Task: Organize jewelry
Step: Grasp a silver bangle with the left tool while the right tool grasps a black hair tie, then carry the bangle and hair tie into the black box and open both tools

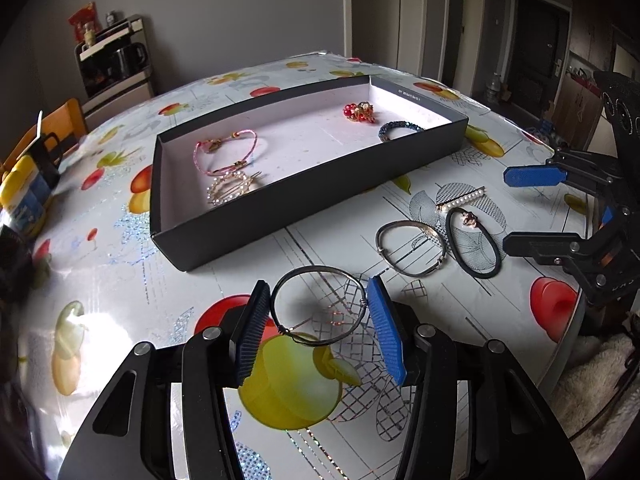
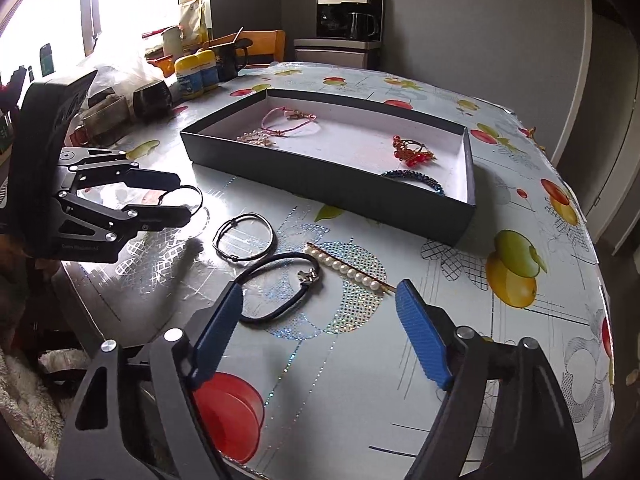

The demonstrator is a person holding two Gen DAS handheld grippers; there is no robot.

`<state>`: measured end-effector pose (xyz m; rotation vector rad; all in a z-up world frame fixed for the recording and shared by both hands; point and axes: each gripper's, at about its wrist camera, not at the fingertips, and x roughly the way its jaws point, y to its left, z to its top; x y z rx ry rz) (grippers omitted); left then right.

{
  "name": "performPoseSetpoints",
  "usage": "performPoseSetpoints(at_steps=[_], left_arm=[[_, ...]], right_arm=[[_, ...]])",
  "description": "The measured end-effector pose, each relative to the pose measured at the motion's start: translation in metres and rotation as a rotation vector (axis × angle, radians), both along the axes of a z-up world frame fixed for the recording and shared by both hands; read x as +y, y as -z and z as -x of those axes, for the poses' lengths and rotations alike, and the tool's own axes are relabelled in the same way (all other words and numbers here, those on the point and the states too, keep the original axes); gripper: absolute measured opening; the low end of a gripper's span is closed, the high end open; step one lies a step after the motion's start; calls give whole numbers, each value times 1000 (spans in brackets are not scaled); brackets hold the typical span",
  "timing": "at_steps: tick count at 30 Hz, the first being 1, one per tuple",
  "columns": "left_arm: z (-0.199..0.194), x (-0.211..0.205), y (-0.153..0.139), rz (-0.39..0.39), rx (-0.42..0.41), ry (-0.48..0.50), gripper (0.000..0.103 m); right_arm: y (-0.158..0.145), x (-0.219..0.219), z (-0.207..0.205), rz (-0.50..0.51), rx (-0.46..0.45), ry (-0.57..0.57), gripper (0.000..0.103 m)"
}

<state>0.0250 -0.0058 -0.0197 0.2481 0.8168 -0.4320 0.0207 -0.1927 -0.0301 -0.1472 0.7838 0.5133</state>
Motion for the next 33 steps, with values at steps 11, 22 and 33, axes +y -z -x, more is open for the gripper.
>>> performPoseSetpoints(at_steps=[11,22,33], left_arm=[[2,-2,-1,10,-4,5,53],[3,1,-2,23,-5,3,53],[3,10,-26,58,-54,-8,53]], right_arm=[[12,13,-15,26,42,14,24],[6,12,-10,7,11,4,12],[-41,-9,-10,-22,-124,41,12]])
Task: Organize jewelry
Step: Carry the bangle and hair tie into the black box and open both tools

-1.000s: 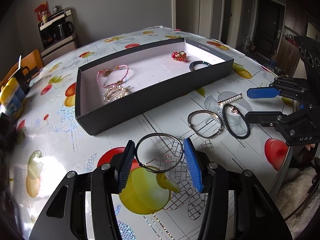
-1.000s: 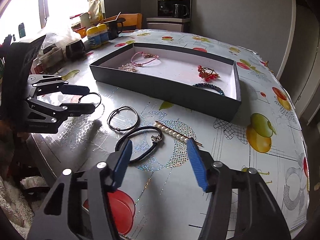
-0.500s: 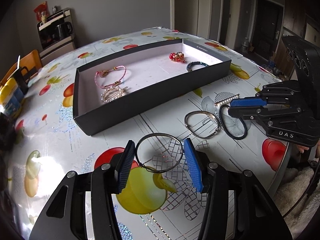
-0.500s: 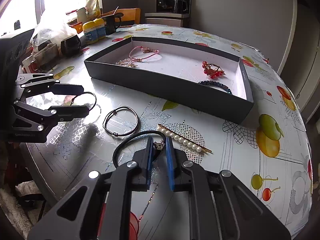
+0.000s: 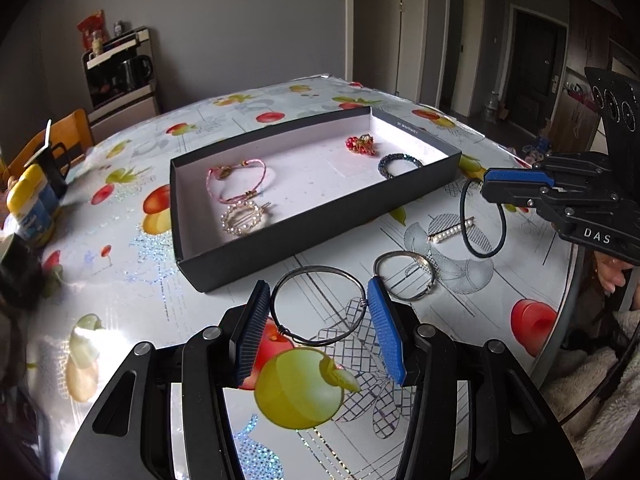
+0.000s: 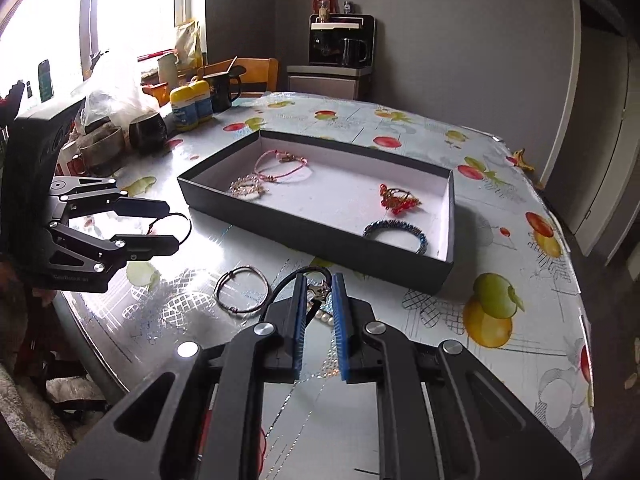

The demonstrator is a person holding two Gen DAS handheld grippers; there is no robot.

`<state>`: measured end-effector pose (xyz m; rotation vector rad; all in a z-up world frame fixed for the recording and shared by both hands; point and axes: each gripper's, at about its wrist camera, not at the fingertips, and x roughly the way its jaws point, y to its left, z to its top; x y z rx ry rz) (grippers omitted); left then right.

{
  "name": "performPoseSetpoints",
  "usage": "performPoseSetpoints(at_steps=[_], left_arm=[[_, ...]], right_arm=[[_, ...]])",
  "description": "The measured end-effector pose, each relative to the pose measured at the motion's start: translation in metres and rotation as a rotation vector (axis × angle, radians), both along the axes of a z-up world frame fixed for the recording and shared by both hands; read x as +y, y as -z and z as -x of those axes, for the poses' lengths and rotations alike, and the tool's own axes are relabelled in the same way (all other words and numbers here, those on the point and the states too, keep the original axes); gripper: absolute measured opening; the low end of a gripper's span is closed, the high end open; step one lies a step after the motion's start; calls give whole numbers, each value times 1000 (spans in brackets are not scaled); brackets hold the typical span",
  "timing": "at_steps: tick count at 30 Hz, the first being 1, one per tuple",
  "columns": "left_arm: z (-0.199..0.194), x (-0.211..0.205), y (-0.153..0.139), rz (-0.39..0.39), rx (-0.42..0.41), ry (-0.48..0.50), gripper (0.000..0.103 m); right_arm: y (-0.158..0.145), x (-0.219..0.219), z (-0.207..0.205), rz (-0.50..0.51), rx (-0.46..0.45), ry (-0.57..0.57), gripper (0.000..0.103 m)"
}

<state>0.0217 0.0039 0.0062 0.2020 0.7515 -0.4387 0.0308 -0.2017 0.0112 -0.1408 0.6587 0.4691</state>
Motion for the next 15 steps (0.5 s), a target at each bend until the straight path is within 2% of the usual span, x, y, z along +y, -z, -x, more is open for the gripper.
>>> performPoseSetpoints(at_steps=[7,15], left_arm=[[-20,7,-20,26,-21,-11,53],[-64,-16,-35,23,-24,14,53]], right_arm=[[-25,-6,-18,3,-62,24,12],[-49,-6,-69,-17,-106,65,12]])
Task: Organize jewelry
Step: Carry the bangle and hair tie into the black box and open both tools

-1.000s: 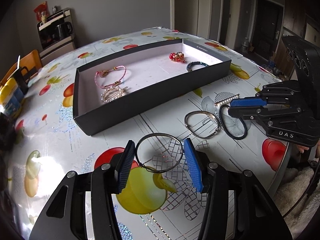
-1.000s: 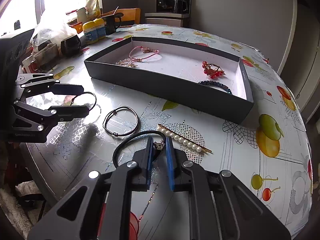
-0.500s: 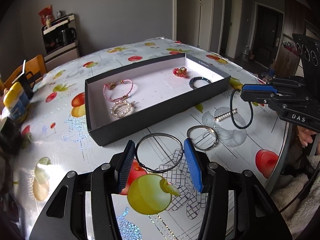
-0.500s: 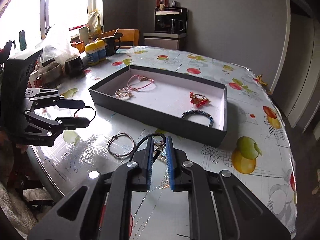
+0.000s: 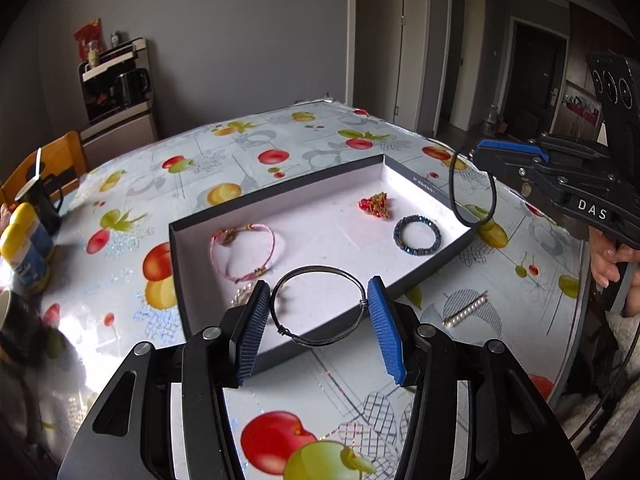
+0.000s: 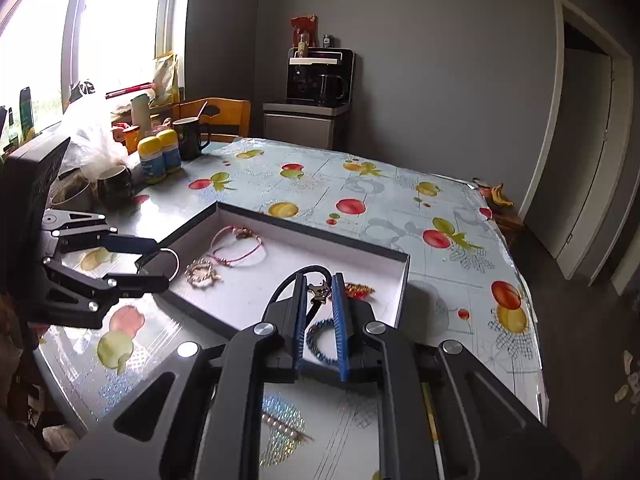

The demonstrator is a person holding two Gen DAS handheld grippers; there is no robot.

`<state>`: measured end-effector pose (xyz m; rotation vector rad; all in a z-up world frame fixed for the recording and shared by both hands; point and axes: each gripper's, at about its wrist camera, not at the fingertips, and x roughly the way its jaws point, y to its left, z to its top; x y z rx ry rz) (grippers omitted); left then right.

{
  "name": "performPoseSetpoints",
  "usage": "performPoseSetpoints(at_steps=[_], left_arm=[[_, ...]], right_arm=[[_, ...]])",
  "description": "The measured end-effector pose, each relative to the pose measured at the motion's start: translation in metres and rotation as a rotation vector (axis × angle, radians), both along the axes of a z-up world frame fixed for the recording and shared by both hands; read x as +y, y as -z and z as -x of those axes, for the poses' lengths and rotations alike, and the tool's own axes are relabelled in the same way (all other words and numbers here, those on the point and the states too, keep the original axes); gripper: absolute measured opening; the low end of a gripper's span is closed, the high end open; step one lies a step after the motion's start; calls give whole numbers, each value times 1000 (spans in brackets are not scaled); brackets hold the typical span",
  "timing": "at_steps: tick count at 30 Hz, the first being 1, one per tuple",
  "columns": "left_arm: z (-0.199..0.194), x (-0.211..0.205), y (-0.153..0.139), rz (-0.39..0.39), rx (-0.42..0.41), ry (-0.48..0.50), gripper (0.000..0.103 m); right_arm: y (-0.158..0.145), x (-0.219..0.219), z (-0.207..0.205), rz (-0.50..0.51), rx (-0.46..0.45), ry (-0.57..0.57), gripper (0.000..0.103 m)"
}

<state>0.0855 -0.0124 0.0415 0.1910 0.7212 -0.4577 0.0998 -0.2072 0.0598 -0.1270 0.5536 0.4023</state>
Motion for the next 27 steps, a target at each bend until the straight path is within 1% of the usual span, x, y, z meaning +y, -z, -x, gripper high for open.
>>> performPoseSetpoints(at_steps=[5,9,14,17,19,22,27], left_arm=[[-24,-22,6,-17,16,10,53],[-42,-30,20,-6,62,4,53],[-56,-34,38,9,108,-7,53],[-61,-33,45,33,127,-33,53],[-65,-32,47,43,136,-45,53],[-67,-35,50,23,136,-48,53],[-69,-36,55,13,152,-49,53]], right_arm=[[2,0,-39,-36,9,34,12],[10,7,-66,-40,22,47,12],[32,25,-96,-37,97,52,12],[46,30,-113,-71,166,75,12],[55,33,-119,-75,199,94,12],[64,38,-125,-66,231,115,12],[68,42,-127,-43,242,135,12]])
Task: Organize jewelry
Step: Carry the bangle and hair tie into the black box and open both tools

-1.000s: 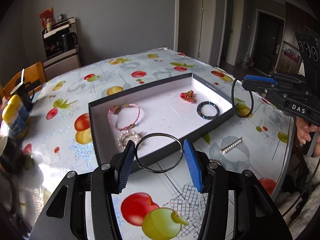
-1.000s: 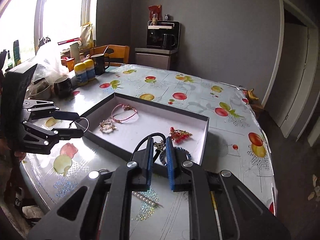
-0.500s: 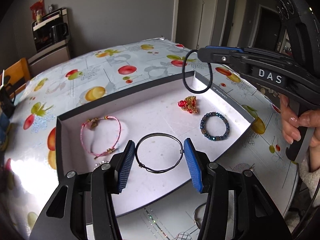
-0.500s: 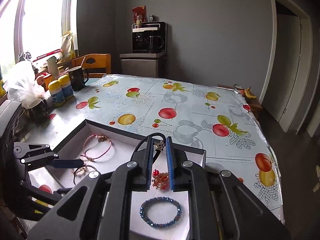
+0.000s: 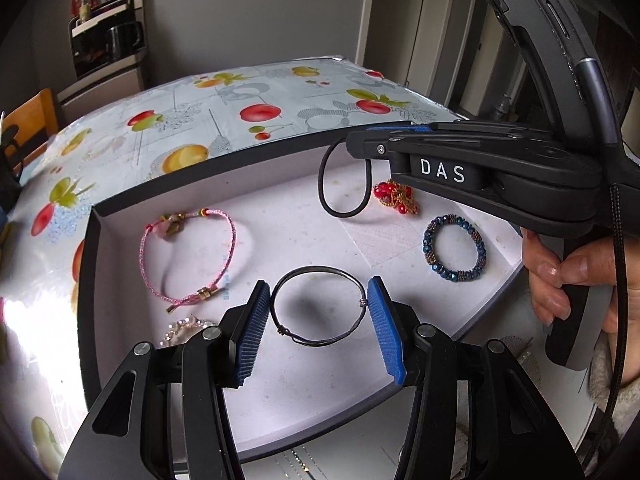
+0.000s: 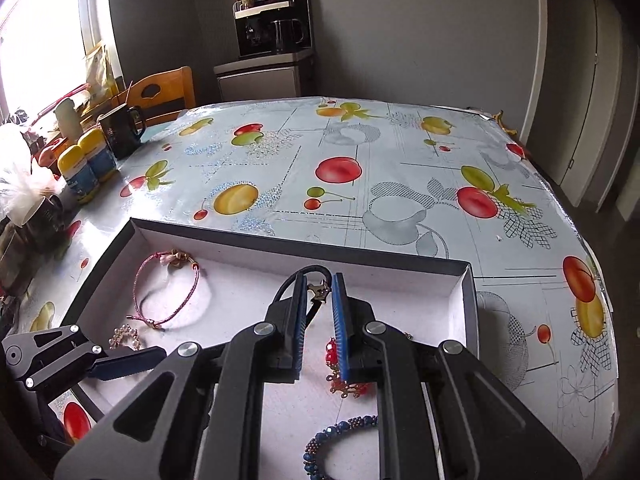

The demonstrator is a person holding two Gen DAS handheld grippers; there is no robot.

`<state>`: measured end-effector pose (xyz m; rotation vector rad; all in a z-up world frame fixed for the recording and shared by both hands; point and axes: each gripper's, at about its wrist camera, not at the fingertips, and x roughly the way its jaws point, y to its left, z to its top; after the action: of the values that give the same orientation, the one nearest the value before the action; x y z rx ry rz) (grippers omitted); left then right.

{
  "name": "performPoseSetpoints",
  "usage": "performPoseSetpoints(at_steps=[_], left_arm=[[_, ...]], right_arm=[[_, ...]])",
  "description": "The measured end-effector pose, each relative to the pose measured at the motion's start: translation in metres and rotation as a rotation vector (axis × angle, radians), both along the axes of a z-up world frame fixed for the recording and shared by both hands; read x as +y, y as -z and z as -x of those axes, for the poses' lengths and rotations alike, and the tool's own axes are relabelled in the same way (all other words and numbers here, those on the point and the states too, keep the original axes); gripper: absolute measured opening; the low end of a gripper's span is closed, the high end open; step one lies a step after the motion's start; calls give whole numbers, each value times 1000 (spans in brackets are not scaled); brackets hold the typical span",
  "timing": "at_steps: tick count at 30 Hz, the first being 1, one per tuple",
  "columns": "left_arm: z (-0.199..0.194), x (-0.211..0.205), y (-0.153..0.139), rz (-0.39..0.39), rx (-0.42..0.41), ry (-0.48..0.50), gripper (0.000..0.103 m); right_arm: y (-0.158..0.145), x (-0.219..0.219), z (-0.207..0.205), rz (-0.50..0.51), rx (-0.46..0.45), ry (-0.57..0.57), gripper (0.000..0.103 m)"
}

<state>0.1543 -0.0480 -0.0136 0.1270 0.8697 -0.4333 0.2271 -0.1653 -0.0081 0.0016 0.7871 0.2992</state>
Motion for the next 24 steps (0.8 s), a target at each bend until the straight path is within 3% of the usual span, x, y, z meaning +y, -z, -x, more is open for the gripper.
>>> performPoseSetpoints(at_steps=[24], left_arm=[[-7,9,7,28,-2,-42,53]], right_arm=[[8,3,-3,31,43,9,13]])
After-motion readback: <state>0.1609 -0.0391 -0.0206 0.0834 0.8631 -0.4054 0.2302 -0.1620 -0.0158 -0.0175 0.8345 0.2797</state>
